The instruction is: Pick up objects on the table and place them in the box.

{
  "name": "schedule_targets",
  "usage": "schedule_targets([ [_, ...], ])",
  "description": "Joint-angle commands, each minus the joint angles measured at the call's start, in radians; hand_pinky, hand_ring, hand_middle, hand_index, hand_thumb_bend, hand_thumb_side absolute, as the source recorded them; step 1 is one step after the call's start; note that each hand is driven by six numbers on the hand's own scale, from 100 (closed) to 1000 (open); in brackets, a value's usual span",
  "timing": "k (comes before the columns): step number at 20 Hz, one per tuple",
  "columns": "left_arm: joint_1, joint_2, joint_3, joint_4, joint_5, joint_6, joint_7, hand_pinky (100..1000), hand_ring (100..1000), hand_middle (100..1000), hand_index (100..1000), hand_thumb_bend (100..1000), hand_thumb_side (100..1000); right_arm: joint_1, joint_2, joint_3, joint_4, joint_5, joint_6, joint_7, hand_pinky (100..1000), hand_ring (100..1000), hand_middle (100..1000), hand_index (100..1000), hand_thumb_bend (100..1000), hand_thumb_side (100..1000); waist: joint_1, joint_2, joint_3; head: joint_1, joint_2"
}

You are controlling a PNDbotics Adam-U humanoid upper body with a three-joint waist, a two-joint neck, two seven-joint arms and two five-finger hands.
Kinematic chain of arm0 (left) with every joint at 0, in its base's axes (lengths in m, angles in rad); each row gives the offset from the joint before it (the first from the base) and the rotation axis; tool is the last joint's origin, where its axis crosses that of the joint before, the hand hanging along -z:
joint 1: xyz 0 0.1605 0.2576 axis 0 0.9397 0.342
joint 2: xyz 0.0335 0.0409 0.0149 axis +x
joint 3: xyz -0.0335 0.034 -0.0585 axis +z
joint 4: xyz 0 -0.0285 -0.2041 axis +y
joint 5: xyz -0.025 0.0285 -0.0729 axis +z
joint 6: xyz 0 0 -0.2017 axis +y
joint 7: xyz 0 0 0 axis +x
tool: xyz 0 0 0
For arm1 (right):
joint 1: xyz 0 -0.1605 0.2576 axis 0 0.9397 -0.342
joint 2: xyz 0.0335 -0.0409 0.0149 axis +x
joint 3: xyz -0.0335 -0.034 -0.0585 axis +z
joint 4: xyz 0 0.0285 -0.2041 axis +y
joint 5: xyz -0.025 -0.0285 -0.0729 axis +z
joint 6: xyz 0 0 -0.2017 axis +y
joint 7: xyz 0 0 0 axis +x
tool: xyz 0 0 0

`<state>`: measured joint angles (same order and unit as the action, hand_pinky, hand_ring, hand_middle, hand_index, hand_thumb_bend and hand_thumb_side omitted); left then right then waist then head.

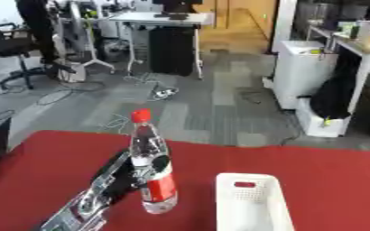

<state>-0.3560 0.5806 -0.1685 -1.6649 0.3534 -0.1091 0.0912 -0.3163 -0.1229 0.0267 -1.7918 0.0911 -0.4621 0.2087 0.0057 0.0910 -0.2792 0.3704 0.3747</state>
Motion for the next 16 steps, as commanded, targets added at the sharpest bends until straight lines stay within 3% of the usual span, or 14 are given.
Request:
schedule_targets([
  [1,-0.039,0.039,-0.002,-0.027,0.013,0.000,-0.010,493,386,509,619,371,471,-0.016,-0.013,0.002,-0.016,0.000,0.000,0.007,876,859,860,845,100,967,0.004,-0.013,-0.013,0.007,-0.013],
  [7,-0.060,0.058,-0.014,-0.026,-0.005,-0.015,-0.027,522,403,523,637,376,473,-0.021,-0.017,0.003,-0.019,-0.002,0.002,0.011,877,859,860,846,100,967,0.019,-0.009,-0.055,-0.005,-0.015],
  [16,-0.079,0.063,-0.026,-0.033,-0.022,-0.030,-0.039,530,408,524,638,364,474,-0.028,-0.024,0.007,-0.029,-0.005,0.011,0.019,878,858,860,846,100,967,0.052,-0.008,-0.085,-0.030,-0.015],
])
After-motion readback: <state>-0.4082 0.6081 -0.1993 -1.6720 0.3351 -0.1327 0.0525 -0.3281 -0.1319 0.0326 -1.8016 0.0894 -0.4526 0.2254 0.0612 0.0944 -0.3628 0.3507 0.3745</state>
